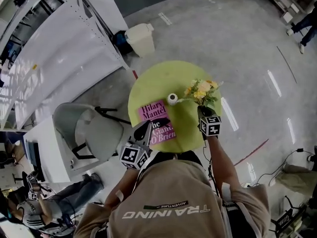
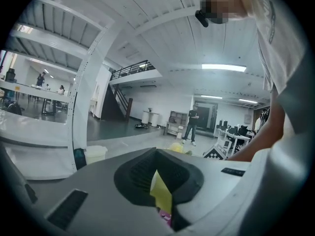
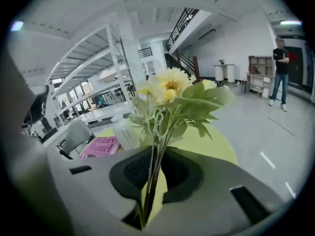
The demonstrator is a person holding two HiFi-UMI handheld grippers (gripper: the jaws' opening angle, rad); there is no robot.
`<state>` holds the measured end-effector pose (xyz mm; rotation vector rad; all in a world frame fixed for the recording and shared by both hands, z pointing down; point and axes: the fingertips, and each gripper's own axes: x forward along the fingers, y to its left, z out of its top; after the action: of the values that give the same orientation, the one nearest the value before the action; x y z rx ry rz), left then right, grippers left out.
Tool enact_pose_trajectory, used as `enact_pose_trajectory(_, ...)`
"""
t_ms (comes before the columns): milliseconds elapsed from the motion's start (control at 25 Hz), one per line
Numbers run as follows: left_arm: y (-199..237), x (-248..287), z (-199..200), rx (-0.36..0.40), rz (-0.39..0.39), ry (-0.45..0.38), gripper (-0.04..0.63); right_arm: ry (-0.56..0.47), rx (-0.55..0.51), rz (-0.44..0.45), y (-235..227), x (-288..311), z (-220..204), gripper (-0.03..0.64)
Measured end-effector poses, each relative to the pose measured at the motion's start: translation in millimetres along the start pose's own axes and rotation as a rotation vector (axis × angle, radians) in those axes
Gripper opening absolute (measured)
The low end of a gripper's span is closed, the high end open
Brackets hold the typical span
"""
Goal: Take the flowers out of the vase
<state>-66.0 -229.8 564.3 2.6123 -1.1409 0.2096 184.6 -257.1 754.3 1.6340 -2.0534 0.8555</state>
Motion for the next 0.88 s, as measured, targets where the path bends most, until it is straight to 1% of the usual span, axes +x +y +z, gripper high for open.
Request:
enact_pose_trajectory(160, 5.6, 2.7, -3.3, -0.010, 0.015, 0.007, 0.006, 0.088, 0.007, -0.013, -6.8, 23.1, -21.6, 0.038)
enact_pose_trajectory(280, 9.2, 5.2, -6.7, -0.018, 0.018, 0.012, 0.006, 0.151, 0.028, -0.039, -10.7, 35.1, -36.9, 0.051)
enact_pose_trajectory(320, 10.4, 5.6, -7.4, -0.020, 0.019, 0.013, 0.006, 0.166, 0.041, -0.050, -12.2, 36.8, -41.2, 0.066)
enact_pose_trajectory(400, 13.1, 5.2, -9.2, -0.024, 0.020, 0.016, 0.006, 0.181, 0.066, -0.057, -12.3, 37.5, -48.2, 0.068)
enact_pose_trajectory(480, 15.7, 4.5, -12.3, -0.032, 0.021, 0.019, 0.006, 0.200, 0.078, -0.060, -10.5, 36.3, -55.2, 0.091)
enact_pose_trajectory(560, 17.6, 5.1, -14.9, -0.038, 0.020, 0.022, 0.006, 0.217, 0.067, -0.074, -10.3, 35.3, -60.8, 0.172)
enact_pose_trajectory(680, 17.8, 7.7, -15.9, -0.041, 0.013, 0.022, 0.006, 0.201, 0.044, -0.123, -16.6, 30.4, -60.1, 0.199)
enact_pose_trajectory(800, 16.7, 8.8, -16.0, -0.040, 0.003, 0.020, 0.006, 0.160, 0.043, -0.160, -20.6, 20.8, -52.3, 0.199)
enact_pose_trajectory(840, 16.1, 8.6, -16.4, -0.039, 0.000, 0.019, 0.006, 0.147, 0.044, -0.156, -18.8, 17.8, -49.8, 0.196)
enact_pose_trajectory(880, 15.2, 8.1, -16.9, -0.038, -0.003, 0.019, 0.006, 0.131, 0.043, -0.145, -15.4, 14.4, -47.1, 0.161)
